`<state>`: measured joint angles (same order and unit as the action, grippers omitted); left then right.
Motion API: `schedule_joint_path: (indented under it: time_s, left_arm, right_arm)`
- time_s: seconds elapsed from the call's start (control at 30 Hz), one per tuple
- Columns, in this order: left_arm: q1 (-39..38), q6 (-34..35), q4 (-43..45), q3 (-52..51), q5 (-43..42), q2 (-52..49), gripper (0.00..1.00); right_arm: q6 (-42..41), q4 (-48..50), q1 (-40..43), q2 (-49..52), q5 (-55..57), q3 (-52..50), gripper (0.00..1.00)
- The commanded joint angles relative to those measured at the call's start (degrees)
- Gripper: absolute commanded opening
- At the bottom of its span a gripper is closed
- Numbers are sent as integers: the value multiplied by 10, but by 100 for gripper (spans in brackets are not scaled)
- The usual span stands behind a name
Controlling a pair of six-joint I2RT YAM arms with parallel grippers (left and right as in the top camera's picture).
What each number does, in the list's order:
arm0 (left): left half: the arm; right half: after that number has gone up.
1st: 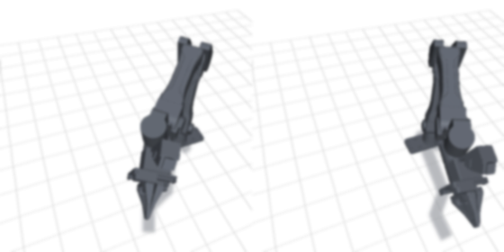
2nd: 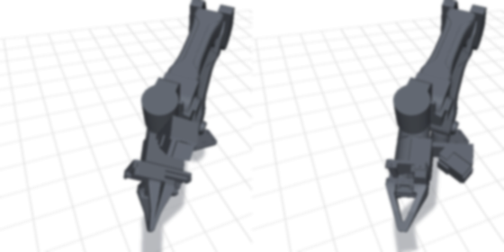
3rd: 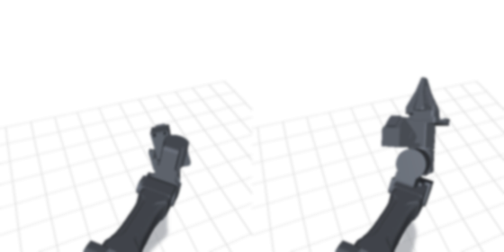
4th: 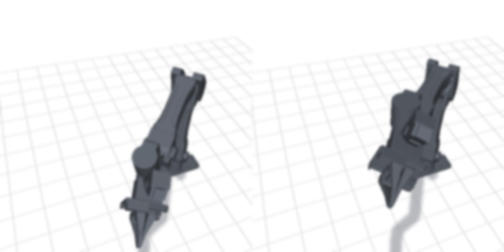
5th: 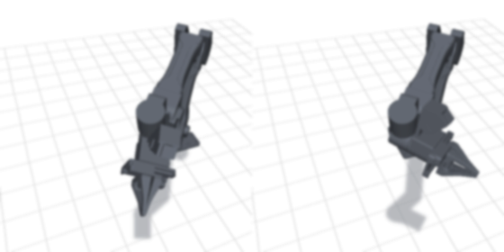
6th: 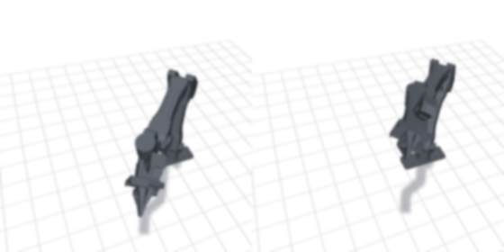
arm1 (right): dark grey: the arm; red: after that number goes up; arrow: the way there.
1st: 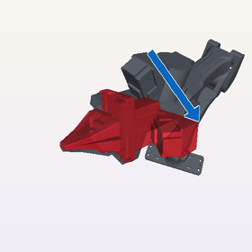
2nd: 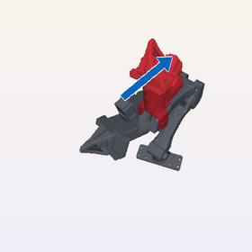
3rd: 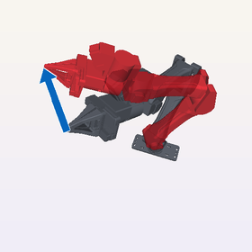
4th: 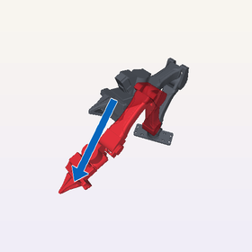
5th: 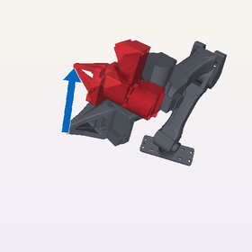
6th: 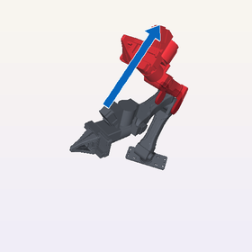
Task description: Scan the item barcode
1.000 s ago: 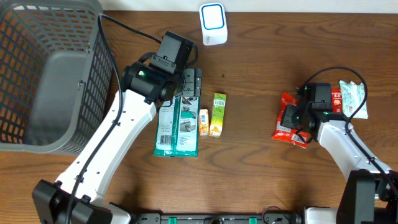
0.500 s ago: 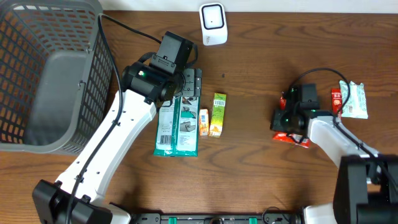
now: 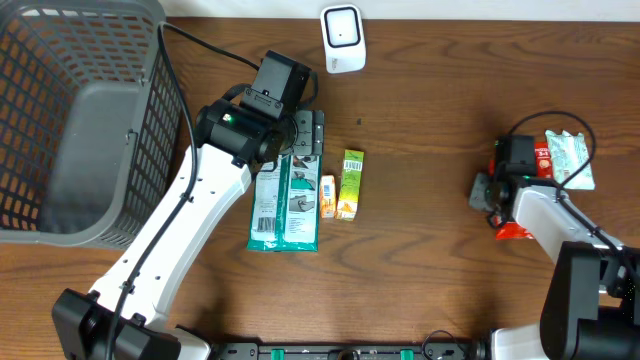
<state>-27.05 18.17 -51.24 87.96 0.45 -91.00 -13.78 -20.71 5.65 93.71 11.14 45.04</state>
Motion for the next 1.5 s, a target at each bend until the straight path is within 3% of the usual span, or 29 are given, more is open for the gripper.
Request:
schedule_joint_path:
  time_s: [0.0,0.3,0.57,0.73,0.97,1.23,1.33,1.47]
  left_arm:
    - [1,-3,-3,2,13,0,84]
    - [1,-3,-3,2,13,0,84]
    - [1,-3,-4,2,13,0,84]
    - [1,-3,-4,2,13,0,84]
    - [1,-3,-3,2,13,0,84]
    - [1,-3,-3,2,13,0,84]
    - [1,-3,-4,2,13,0,84]
    - [1,-3,-3,2,13,0,84]
  right_arm:
    - [10,22,26,3,38,4,1]
    - [67,33,51,0,12,12,1]
    - [56,-47,28,-57,-212,43,7]
    - [-5,-139,17,-62,-114,39,3]
    - [-29,-56,30,-52,-50,-25,1]
    - [-38,-55,60,-52,122,-39,1]
    - [-38,-54,65,-52,118,-38,1]
    - [-10,-55,59,-53,-9,-27,5]
